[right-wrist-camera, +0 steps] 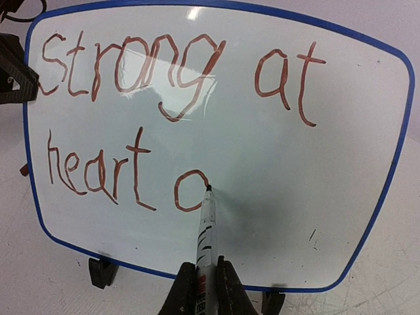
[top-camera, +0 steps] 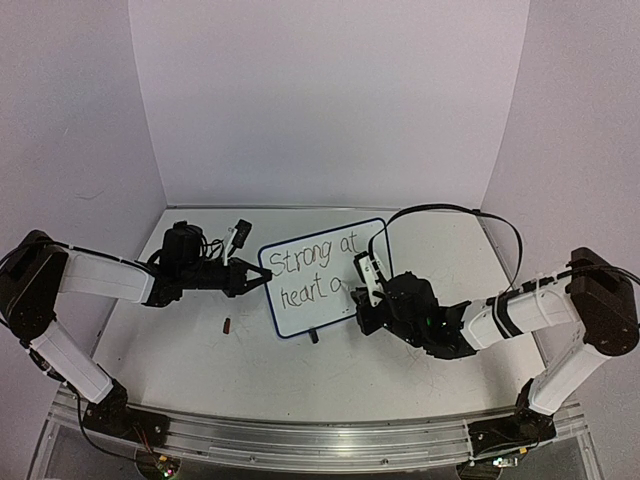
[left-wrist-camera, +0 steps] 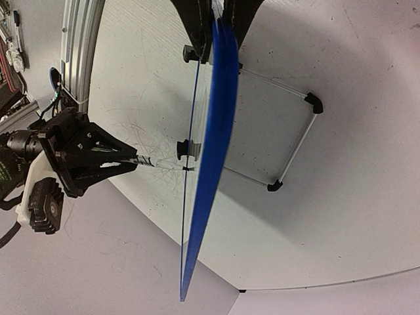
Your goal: Write a sentence on the whiteboard
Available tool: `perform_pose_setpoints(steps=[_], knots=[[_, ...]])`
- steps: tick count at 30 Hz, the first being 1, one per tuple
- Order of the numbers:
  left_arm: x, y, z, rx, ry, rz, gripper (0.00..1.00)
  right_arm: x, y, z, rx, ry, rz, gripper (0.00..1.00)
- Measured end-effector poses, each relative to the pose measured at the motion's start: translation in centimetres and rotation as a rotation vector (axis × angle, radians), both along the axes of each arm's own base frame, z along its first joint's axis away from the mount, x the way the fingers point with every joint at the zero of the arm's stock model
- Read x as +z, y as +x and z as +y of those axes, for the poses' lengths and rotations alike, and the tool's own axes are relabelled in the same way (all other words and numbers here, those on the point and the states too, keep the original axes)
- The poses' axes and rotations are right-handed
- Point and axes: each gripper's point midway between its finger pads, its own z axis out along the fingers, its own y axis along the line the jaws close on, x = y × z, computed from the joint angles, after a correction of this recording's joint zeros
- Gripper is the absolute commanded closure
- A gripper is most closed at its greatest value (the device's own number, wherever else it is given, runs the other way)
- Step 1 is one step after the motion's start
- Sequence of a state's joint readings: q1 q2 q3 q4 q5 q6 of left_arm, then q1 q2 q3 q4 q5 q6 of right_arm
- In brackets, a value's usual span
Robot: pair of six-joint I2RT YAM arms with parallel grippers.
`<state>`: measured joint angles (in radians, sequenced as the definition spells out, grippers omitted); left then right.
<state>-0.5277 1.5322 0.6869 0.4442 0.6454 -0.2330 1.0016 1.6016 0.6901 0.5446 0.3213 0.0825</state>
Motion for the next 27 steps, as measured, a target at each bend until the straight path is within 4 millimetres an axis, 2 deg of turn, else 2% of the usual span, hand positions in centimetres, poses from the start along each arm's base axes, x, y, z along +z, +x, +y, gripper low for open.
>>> perform_pose_setpoints(steps=[21,24,27], knots=[[0.0,0.0,0.0,-0.001,0.000,-0.001,1.00,-1.0,-0.6,-0.4,0.010,-0.004,0.034,1.00],[0.0,0.0,0.0,-0.002,0.000,-0.001,1.00,-0.8,-0.8,-1.3,-0.001,-0.007,0.027,1.00],[0.0,0.0,0.0,-0.002,0.000,-0.001,1.00,0.5,-1.6,-2.6,0.010,0.018,-0.003,1.00]])
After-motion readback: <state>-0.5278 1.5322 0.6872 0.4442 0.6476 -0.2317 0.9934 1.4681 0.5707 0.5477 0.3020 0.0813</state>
